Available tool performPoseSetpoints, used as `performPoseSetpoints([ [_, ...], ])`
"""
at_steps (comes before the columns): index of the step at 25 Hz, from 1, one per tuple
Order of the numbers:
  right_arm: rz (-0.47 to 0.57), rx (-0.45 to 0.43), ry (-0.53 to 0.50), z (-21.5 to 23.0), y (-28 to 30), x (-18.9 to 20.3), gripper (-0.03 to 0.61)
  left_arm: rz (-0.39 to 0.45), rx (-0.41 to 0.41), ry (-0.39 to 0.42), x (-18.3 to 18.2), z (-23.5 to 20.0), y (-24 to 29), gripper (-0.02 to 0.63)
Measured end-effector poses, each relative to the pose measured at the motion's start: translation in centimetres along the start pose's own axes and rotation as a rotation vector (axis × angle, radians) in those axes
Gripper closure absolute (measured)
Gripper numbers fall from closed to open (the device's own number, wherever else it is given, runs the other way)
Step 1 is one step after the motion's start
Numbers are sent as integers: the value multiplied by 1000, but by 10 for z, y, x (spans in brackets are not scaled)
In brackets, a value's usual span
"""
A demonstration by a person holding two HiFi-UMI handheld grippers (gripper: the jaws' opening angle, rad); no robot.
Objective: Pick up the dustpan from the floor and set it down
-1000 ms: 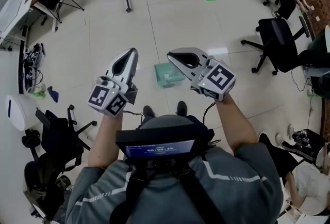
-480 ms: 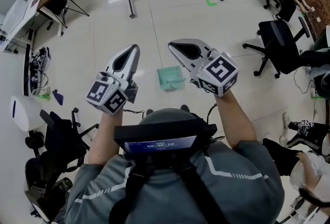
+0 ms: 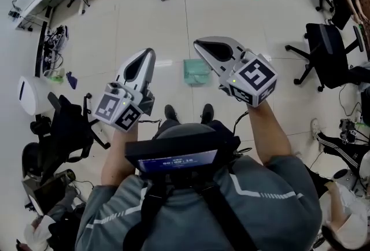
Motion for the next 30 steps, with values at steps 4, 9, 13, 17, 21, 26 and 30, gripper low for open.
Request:
performPoseSetpoints([
  [4, -3, -3, -15, -26, -5, -2, 552, 10, -15, 4, -1, 13, -34, 588],
  [9, 9, 26, -40, -102, 1, -9, 552, 48, -14, 14, -10, 15, -119, 588],
  [13, 7, 92, -34, -188, 15, 0, 552, 70, 15, 17, -7, 6, -219, 588],
  [17, 5, 151, -40, -275, 36, 1, 552, 54, 30, 13, 4, -26, -315, 587],
  [21, -2, 242, -27, -347, 40, 7, 552, 50, 82, -13, 12, -38, -381, 588],
  [26, 4, 309, -58, -401, 15, -6, 552, 65, 152, -34, 1, -12, -408, 588],
  [30, 15, 345, -76, -423, -11, -16, 552, 92, 193, -18, -13, 18, -422, 588],
])
Point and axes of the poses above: the fingertips, and each gripper's own axes: y forward along the fingers, z to its right, x out of its underside, the point moved 5 cm from there along -y, backward along the fingers, and after that the axes turned 1 degree about -x, right-handed, at the moved point
